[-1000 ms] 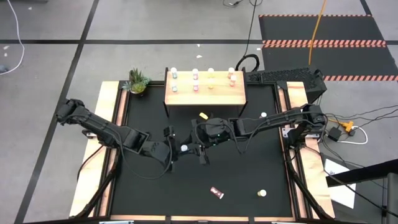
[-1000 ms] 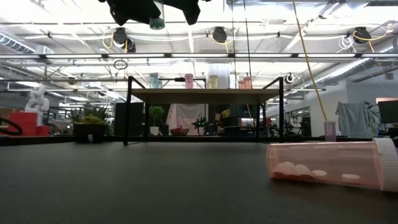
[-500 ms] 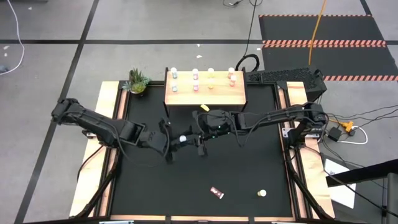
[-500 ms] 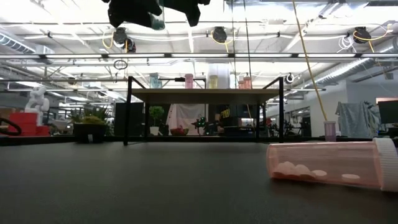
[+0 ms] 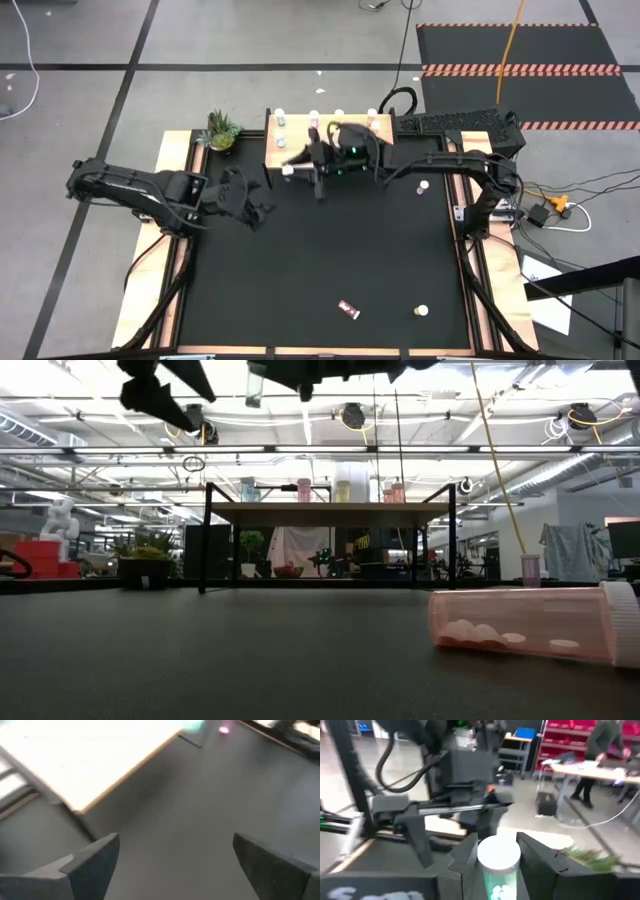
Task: Pick and place medicine bottles onto shelf by color
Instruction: Put the blue pill bottle aligned with the other blue pill bottles on the shelf, then put the violet pill bottle aligned with the other violet pill bottles on the shelf
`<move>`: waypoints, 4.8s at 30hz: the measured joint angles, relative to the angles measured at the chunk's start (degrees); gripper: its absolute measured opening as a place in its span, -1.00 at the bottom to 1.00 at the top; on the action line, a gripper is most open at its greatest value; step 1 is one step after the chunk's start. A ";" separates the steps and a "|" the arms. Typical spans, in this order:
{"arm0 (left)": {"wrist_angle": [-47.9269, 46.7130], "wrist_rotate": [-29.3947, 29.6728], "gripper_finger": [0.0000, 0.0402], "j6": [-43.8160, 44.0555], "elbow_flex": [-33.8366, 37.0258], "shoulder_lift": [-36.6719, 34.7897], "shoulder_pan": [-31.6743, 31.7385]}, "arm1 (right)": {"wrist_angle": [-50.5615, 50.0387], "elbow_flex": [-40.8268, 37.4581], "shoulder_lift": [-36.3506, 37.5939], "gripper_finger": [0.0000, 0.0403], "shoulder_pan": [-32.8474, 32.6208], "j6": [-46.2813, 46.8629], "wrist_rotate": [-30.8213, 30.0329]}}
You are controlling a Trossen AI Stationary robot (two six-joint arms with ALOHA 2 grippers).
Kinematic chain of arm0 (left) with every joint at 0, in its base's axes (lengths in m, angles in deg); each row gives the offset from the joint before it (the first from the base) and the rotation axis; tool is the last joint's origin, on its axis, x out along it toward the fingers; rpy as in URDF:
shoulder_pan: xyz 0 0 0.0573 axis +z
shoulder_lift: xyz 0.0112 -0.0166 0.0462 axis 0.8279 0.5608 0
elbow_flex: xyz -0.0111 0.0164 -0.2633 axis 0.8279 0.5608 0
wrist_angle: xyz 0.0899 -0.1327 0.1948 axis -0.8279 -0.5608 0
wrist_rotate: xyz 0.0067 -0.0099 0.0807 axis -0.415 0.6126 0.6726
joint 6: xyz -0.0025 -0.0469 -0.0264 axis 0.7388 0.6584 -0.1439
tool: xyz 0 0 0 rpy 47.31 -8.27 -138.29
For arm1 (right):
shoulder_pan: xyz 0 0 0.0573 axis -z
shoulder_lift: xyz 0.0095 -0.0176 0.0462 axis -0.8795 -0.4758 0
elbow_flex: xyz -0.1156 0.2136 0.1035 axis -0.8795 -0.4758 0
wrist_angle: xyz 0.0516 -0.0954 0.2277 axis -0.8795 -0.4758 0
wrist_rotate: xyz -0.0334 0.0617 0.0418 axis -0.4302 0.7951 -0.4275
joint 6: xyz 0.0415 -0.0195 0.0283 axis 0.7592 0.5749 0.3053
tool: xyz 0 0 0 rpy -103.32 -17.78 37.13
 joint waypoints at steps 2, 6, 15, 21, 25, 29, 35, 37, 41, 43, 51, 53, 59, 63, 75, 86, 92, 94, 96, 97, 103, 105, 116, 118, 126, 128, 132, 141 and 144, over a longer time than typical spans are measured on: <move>-1.84 2.03 0.94 0.88 0.00 -1.17 0.81 | -0.86 5.09 -3.05 -0.40 1.53 -1.04 1.10; -5.49 3.83 0.94 4.01 0.00 -2.85 2.43 | -4.25 12.93 -9.55 -0.41 3.63 0.44 0.99; -13.65 3.79 0.94 1.86 0.03 -3.24 2.95 | -1.60 13.92 -17.15 -0.41 5.16 0.81 -8.43; -15.08 3.58 0.94 -8.37 0.07 -3.69 5.33 | -1.37 13.92 -20.70 -0.41 5.94 5.36 -9.82; -16.14 3.52 0.94 -11.37 0.07 -4.64 8.00 | -1.35 13.92 -21.43 -0.41 6.09 4.53 -14.38; -16.24 3.27 0.94 -13.04 0.07 -6.70 9.92 | -0.63 13.92 -21.21 -0.41 6.55 5.47 -15.90; -16.23 3.23 0.94 -14.91 0.04 -9.50 12.31 | 0.72 11.47 -21.19 -0.41 6.91 9.33 -15.73; -16.11 3.24 0.94 -14.76 0.04 -10.19 12.73 | 2.82 9.46 -20.64 -0.41 6.89 10.58 -15.67; -16.09 3.19 0.94 -13.99 0.04 -11.21 12.95 | 6.50 6.98 -20.13 -0.41 6.55 11.25 -15.68; -16.10 3.18 0.94 -13.97 0.04 -11.30 12.95 | 6.13 6.27 -19.22 -0.41 6.45 11.17 -15.60; -16.06 3.09 0.94 -15.19 0.04 -11.06 12.95 | 7.29 6.03 -18.61 -0.41 6.47 10.24 -15.47; -16.06 3.11 0.94 -15.31 0.04 -11.12 12.95 | 7.11 6.03 -18.63 -0.41 6.47 10.21 -15.47; -16.04 3.11 0.94 -15.35 0.04 -11.11 12.95 | 7.17 6.03 -18.63 -0.41 5.82 10.21 -15.38; -16.04 3.12 0.94 -15.37 0.04 -11.11 12.95 | 7.05 6.03 -18.63 -0.41 5.53 10.23 -15.21; -16.02 3.15 0.94 -15.37 0.04 -11.11 12.95 | 6.27 6.03 -18.63 -0.20 5.60 10.39 -15.58; -15.96 3.20 0.94 -15.35 0.04 -11.10 12.95 | 2.06 6.12 -10.19 -0.12 5.55 6.30 -15.69; -11.86 3.35 0.94 -15.81 0.04 -11.08 12.95 | -13.00 6.12 0.74 -0.12 5.29 2.59 -21.81; -7.92 3.36 0.94 -17.01 0.05 -11.08 12.95 | -19.96 6.12 4.47 -0.12 5.31 2.53 -23.55; -2.89 3.39 0.94 -18.88 0.33 -11.08 12.95 | -26.76 5.27 8.46 -0.12 5.31 3.56 -25.52; -0.59 3.40 0.94 -19.96 0.61 -11.08 12.95 | -28.92 4.18 10.68 -0.12 5.31 4.54 -26.54; 8.71 3.27 0.94 -26.20 2.66 -10.02 13.74 | -28.42 -13.97 25.23 -0.12 6.83 14.16 -29.51; 8.76 3.24 0.94 -25.25 2.67 -9.07 14.04 | -28.61 -21.15 29.99 -0.12 6.90 19.08 -30.25; 8.81 -3.01 0.94 -24.28 2.71 -2.13 14.00 | -60.43 -36.73 47.16 -0.12 2.22 37.83 -39.10; 9.58 -3.89 0.94 -24.08 2.73 -1.07 14.00 | -64.59 -37.05 48.61 -0.12 2.04 40.85 -40.08; 12.98 -5.35 0.94 -23.55 2.73 0.57 13.95 | -67.40 -45.65 52.14 -0.01 4.01 38.59 -39.49; 12.52 -5.67 0.94 -22.43 2.73 0.55 13.89 | -65.93 -49.37 52.77 0.08 4.11 37.84 -39.47; 10.21 -6.11 0.94 -19.87 2.73 -0.07 13.04 | -58.89 -52.64 53.51 0.27 4.11 37.00 -37.24; 6.64 -6.20 0.94 -19.63 2.75 0.02 12.00 | -58.12 -54.32 53.41 0.47 7.84 55.79 -43.93; 6.84 -6.20 0.94 -21.24 2.75 0.02 12.52 | -58.00 -54.32 53.42 0.46 9.88 58.24 -42.52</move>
